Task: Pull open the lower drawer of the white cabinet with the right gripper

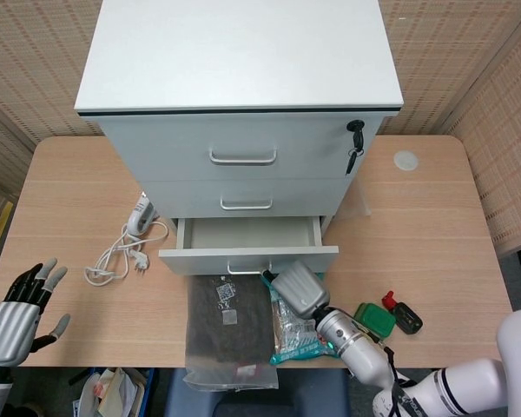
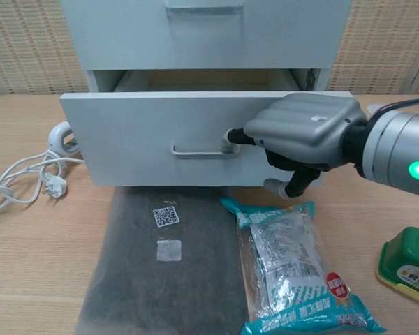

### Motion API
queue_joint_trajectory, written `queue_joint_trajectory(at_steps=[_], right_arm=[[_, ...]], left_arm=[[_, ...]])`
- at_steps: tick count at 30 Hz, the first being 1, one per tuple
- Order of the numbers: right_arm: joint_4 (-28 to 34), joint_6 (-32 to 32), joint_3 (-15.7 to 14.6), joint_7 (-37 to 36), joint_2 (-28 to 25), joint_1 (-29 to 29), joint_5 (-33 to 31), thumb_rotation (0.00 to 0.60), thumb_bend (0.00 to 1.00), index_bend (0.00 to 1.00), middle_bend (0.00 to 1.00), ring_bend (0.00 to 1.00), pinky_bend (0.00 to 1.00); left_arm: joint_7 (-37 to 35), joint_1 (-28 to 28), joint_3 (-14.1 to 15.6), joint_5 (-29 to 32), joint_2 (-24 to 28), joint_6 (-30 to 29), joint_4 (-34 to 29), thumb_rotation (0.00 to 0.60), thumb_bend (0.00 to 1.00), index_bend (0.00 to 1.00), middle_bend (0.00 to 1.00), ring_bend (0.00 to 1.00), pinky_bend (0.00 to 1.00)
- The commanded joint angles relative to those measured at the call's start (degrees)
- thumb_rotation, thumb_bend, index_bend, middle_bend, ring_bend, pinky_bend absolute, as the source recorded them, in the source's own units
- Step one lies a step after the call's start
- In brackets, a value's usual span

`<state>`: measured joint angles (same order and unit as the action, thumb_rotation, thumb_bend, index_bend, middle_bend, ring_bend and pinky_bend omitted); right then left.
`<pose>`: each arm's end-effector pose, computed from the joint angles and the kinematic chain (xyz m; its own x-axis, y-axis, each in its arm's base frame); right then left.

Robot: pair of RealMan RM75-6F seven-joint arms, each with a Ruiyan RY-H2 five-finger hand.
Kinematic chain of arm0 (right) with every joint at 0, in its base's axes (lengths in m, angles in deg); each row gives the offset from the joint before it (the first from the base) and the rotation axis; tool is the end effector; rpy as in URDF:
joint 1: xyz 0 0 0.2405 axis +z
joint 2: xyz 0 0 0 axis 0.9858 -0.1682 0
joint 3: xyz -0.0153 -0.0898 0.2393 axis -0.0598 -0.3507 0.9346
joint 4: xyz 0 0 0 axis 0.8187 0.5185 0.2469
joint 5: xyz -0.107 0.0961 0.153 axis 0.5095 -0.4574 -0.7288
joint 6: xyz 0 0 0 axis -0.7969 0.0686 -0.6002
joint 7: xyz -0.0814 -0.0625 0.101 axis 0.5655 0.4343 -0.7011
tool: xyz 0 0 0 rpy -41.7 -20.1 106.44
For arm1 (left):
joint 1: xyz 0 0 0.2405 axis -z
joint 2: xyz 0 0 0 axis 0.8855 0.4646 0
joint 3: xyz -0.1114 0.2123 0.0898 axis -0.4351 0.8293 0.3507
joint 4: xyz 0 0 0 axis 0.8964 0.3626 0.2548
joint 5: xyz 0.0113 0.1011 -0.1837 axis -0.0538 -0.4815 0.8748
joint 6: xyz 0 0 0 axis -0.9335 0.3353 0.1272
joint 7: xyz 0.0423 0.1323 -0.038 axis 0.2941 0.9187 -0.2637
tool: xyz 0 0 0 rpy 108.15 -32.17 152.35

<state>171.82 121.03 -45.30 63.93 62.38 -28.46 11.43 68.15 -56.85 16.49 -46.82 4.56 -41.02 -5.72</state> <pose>-0.0770 -0.2569 -0.0084 0.7888 -0.1309 0.6005 -0.5396 -0.6153 0.5747 -0.2948 0.1697 0.1451 0.4650 0.0071 0.8853 0.8754 -0.1530 -0.4586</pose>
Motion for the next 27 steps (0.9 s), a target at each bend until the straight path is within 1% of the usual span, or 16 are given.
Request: queue_joint_trajectory(at_steps=[1, 18, 27], right_arm=[[0.59, 0.46, -0.51, 0.49, -0.09, -0.3, 0.61, 0.6, 0.39, 0.16, 0.91, 0.94, 0.82], [4.56, 2.42, -3.24, 3.54, -0.3, -2.03, 3.52, 0.6, 0.39, 0.16, 0.91, 0.94, 0.82], [6.53, 3.04, -5.17, 4.21, -0.73, -3.55, 5.96, 0.6, 0.39, 0.16, 0.91, 0.94, 0.82]], left_arm=[[-0.03, 0.03, 0.02, -0.05, -0.04, 0.03, 0.01, 0.6, 0.32, 0.09, 0.0, 0.03, 0.11], [0.02, -0.27, 0.39, -0.54, 0.09, -0.36, -0.1, 0.6, 0.32, 0.09, 0.0, 0.03, 0.11], [0.24, -0.23, 0.46, -0.76, 0.09, -0.32, -0.3, 0.6, 0.32, 0.09, 0.0, 0.03, 0.11]])
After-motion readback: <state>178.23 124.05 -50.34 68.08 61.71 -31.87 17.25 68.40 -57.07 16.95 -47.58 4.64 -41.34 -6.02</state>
